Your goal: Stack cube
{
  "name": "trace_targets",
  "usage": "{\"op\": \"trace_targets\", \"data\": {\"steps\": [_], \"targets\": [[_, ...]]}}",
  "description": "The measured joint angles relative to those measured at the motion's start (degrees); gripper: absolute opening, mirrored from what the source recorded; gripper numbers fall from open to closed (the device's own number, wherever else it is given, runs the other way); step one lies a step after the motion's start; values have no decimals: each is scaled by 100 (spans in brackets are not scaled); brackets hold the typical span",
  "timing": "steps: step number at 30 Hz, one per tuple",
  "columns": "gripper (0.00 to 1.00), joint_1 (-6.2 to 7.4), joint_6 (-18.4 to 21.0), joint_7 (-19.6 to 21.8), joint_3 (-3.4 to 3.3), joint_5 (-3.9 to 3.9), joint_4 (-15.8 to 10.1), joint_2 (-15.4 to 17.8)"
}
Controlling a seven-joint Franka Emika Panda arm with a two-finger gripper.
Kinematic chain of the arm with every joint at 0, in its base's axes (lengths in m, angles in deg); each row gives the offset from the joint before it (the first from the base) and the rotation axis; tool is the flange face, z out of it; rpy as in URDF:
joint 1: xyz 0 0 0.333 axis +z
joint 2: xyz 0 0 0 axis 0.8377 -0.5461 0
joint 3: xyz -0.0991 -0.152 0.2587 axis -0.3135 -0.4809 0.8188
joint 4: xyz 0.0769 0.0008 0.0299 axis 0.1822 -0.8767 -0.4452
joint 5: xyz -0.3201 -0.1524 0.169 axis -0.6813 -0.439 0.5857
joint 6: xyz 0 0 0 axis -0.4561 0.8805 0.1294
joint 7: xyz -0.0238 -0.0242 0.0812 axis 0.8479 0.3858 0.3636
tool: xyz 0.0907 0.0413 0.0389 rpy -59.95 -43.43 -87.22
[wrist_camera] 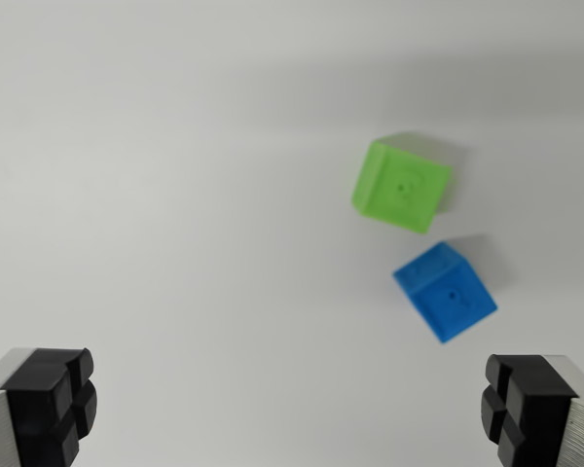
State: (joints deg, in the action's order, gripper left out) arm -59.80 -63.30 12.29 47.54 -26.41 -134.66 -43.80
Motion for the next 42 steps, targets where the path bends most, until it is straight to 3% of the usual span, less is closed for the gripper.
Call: {"op": "trace_targets", "data": {"steps": [17,32,42], "targets": [[100,-111,-203,-456,-8,16,-246,5],[100,-324,-585,-1312,-28,78,-680,25],[100,-524,-902,-2099,-44,136,-1021,18]]}}
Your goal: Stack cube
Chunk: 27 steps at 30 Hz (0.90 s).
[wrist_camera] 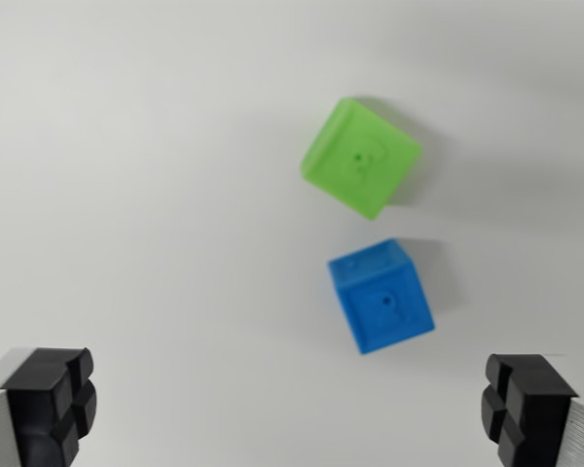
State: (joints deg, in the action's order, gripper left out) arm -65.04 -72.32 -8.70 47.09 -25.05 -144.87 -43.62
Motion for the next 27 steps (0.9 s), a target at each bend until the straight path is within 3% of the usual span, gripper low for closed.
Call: {"op": "trace_targets", "data": {"steps": [15,27], "targets": [[100,-356,-522,-1342,-21,102,-458,-142],[100,-716,-988,-2626,-28,180,-768,-385]]}}
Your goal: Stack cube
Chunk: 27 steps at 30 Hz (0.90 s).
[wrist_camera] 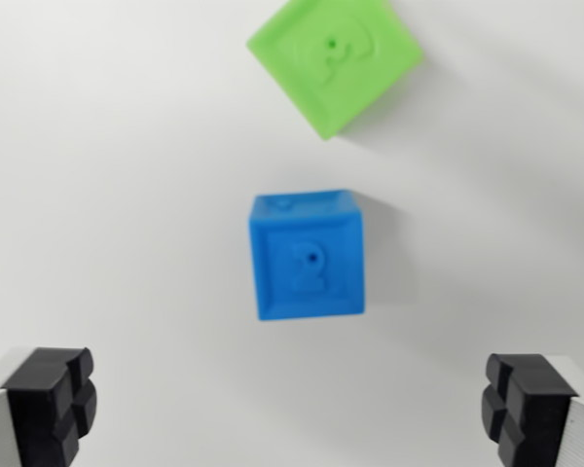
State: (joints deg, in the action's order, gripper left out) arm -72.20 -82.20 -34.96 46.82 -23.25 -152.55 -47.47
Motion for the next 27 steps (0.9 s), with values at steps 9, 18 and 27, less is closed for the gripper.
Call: {"op": "trace_targets", "data": {"steps": [9,18,27], "targets": [[100,-235,-350,-730,0,47,-136,-260],[100,-238,-834,-775,37,101,-140,-761],[100,-265,-1275,-821,72,162,-103,-1238]]}}
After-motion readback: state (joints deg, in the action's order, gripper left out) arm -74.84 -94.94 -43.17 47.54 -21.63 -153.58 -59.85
